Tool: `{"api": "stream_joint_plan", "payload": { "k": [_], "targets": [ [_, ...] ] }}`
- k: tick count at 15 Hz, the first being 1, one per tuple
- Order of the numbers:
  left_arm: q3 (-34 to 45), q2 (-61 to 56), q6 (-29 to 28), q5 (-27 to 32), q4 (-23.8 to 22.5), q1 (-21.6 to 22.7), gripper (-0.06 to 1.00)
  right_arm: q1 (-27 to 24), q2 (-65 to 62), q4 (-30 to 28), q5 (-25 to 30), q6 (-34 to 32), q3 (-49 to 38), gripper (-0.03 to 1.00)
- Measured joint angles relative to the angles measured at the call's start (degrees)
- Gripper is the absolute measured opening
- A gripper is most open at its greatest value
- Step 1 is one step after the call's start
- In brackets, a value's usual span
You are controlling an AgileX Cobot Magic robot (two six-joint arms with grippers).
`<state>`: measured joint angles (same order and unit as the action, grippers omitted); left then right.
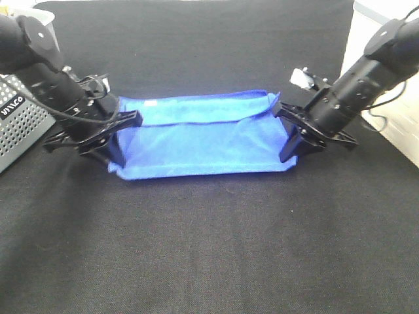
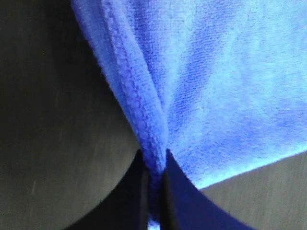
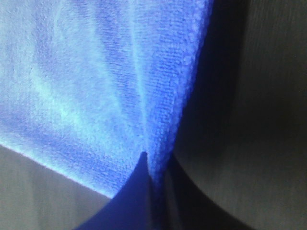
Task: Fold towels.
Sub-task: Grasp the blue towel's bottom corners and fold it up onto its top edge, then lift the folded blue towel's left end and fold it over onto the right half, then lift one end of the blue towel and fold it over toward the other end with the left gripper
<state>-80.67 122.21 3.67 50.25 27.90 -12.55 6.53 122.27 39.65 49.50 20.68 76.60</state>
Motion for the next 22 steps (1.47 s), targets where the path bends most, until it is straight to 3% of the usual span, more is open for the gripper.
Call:
{"api": "stream_joint_plan", "payload": {
  "k": [6,9,13,17,22],
  "targets": [
    [19.6,-10.49,0.52,0.0,0.11,-0.06,0.02,0.17,-8.42,-0.52,-5.16,0.57,-22.23,0.0],
    [22.57,-11.69,0.74,-2.18,0.4,-0.11,0.02,0.17,-10.31,-0.17,-5.73,0.69,-23.84,0.0],
    [17.53,-11.97,0.63,-2.06,-0.17,-0.11,0.02,0.17,-12.15,-0.17,-6.99,0.63,-19.54,0.0],
    [9.28,-11.06,-3.67,-5.39,-3.38,-0.11,0.02,0.17,-10.89,-1.32,-7.05,-0.74,-10.71,0.0],
    [-4.87,-2.29,-6.13,-5.5,-7.28,-0.11,0.02,0.17,-0.86,-6.02,-4.87,-4.53,6.42,0.0]
  ]
}}
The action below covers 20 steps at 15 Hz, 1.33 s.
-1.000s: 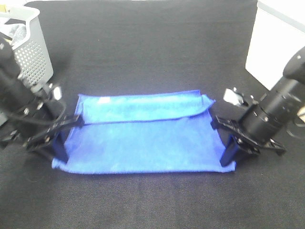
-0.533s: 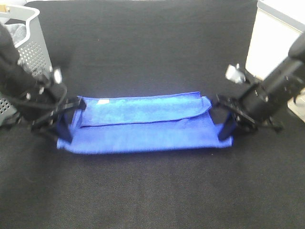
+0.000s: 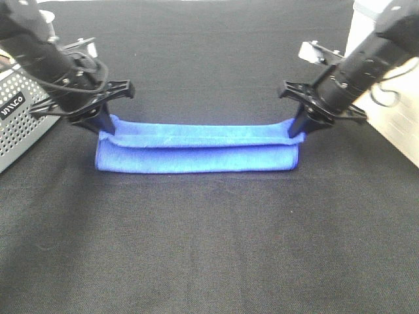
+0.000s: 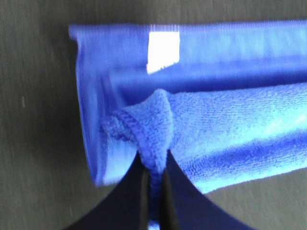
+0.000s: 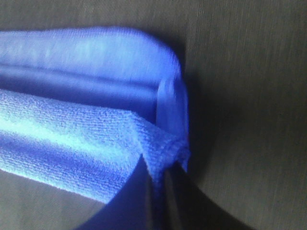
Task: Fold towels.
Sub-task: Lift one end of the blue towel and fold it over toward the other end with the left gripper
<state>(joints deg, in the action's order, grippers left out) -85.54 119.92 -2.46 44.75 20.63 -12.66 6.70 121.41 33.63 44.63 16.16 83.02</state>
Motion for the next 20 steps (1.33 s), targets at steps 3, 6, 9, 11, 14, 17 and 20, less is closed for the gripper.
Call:
{"api": "stream_joint_plan", "payload": {
  "k": [3,6,9,11,14,17,20],
  "targets": [
    [-2.52,4.87,-0.11,-1.6,-0.4,0.0,0.02,0.0,5.1,-0.63,0.11,-0.23,5.39,0.0],
    [-2.52,6.82,-0.29,-4.7,-0.46,0.0,0.04,0.0,7.73,-0.8,0.11,-0.29,6.07,0.05],
    [-2.69,6.88,-0.29,-6.07,-0.11,0.0,0.23,0.0,8.77,-1.03,0.46,-0.29,6.19,0.49],
    [-2.69,6.76,-0.29,-7.16,-0.11,0.0,0.55,0.0,7.96,-1.03,1.83,-0.23,6.25,0.76],
    [-2.75,5.9,-1.89,-6.7,-3.78,0.0,0.67,-0.06,5.39,-3.38,3.67,-0.23,6.25,0.8],
    [-2.81,5.67,-7.28,-2.64,-9.17,0.0,0.69,-0.06,4.35,-4.87,4.81,-0.23,6.25,0.81],
    [-2.81,6.19,-7.45,-2.29,-9.45,0.06,0.69,-0.06,4.3,-4.87,4.87,-0.23,6.25,0.81]
  ]
}}
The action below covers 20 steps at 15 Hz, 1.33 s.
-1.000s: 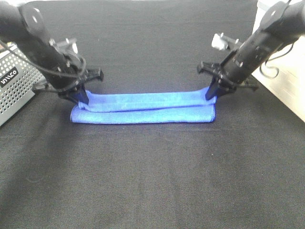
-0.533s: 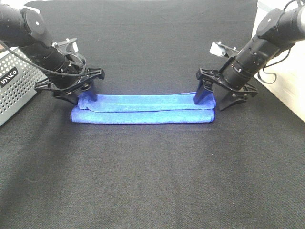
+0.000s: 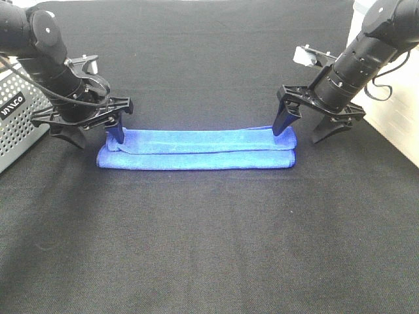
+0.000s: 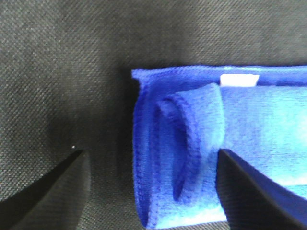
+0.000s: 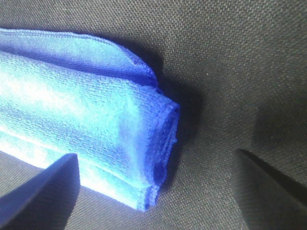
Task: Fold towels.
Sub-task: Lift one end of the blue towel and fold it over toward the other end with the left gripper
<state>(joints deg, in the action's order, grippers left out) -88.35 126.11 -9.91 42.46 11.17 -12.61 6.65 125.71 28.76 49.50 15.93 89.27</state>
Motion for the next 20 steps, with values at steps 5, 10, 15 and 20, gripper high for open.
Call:
{"api": "stream_joint_plan", "payload": {
  "k": [5,10,15,20],
  "targets": [
    [0.0,2.92,3.09,-0.92,4.58,0.0,0.69,0.0,-0.06,-0.92,0.0,0.0,0.0,0.81],
    [-0.4,4.41,7.68,-2.01,9.57,0.06,0.51,0.0,-0.06,-1.09,-0.17,0.0,0.0,0.81],
    [-0.52,4.7,7.05,-2.64,10.77,0.06,0.07,0.0,-0.06,-1.49,-0.23,0.0,0.0,0.81],
    [-0.52,3.21,5.04,-0.29,4.47,-0.11,0.07,0.0,-0.06,-1.49,-0.23,0.0,0.0,0.81]
  ]
}}
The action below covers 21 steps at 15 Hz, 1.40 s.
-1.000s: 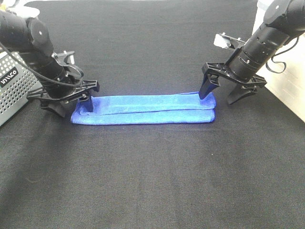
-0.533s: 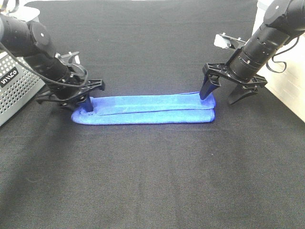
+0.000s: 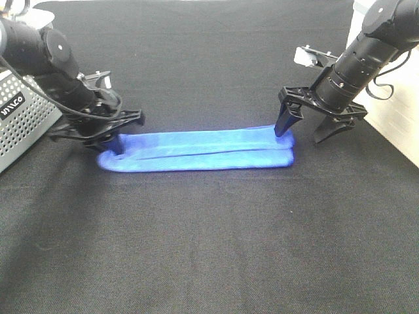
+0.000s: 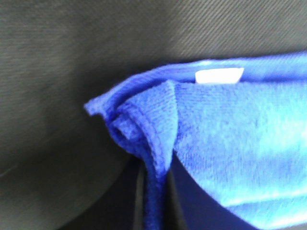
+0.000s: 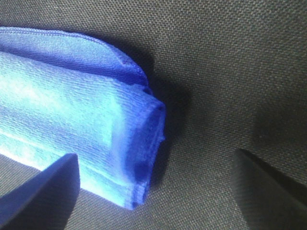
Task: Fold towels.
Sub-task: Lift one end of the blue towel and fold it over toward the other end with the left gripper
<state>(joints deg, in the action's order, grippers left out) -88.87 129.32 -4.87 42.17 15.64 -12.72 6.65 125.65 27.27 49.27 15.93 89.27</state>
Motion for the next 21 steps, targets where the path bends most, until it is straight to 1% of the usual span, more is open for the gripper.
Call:
{"api": "stream_joint_plan", "payload": {
  "k": [1,3,4,6,7,8,9,10,13,14,15,16,18,19,21],
  "targets": [
    [0.11,-1.32,-1.49,0.97,-4.13,0.0,0.07,0.0,0.0,0.0,0.0,0.0,0.0,0.81],
    [0.17,-4.7,-3.9,2.58,-10.94,0.0,0.07,0.0,0.0,0.0,0.0,0.0,0.0,0.81],
    [0.17,-6.02,-4.64,3.67,-12.72,0.0,0.07,0.0,0.0,0.0,0.0,-0.11,0.0,0.81],
    [0.11,-8.25,-6.13,6.3,-13.87,0.0,0.07,0.0,0.0,0.0,0.0,-1.03,0.0,0.81],
    [-0.69,-9.0,-7.05,8.82,-14.04,0.0,0.07,0.0,0.0,0.0,0.0,-1.09,0.0,0.81],
    [-3.67,-9.34,-7.62,12.78,-13.92,-0.46,0.07,0.0,0.0,0.0,0.0,-1.09,0.0,0.81],
    [-6.07,-9.34,-7.91,15.13,-13.06,-1.32,0.07,0.0,0.0,0.0,0.0,-1.09,0.0,0.81],
    [-8.02,-9.34,-8.08,16.39,-10.77,-2.64,0.07,0.0,0.0,0.0,0.0,-1.15,0.0,0.81],
    [-14.27,-7.68,-8.54,16.79,-0.57,-8.48,0.07,0.0,0.0,0.06,0.17,-1.15,0.0,0.81],
    [-16.62,-5.61,-8.94,16.79,1.89,-10.43,0.07,0.0,0.0,0.06,0.4,-1.15,0.0,0.81],
    [-20.57,-1.83,-10.43,16.73,3.78,-13.35,0.07,0.0,0.0,0.06,1.55,-1.2,0.0,0.81],
    [-23.26,0.92,-11.75,16.67,4.07,-14.84,0.07,0.0,0.0,0.06,1.83,-1.2,0.0,0.81],
    [-28.99,6.25,-15.41,16.62,4.47,-16.79,0.08,0.0,0.0,0.74,4.64,-1.43,0.0,0.81],
    [-31.51,8.65,-16.73,16.62,4.81,-17.36,0.11,0.0,-0.11,1.09,5.5,-1.43,0.0,0.81],
    [-34.38,11.46,-18.33,15.81,5.1,-18.56,0.25,0.0,-1.26,1.09,5.9,-1.43,0.0,0.81]
  ]
}}
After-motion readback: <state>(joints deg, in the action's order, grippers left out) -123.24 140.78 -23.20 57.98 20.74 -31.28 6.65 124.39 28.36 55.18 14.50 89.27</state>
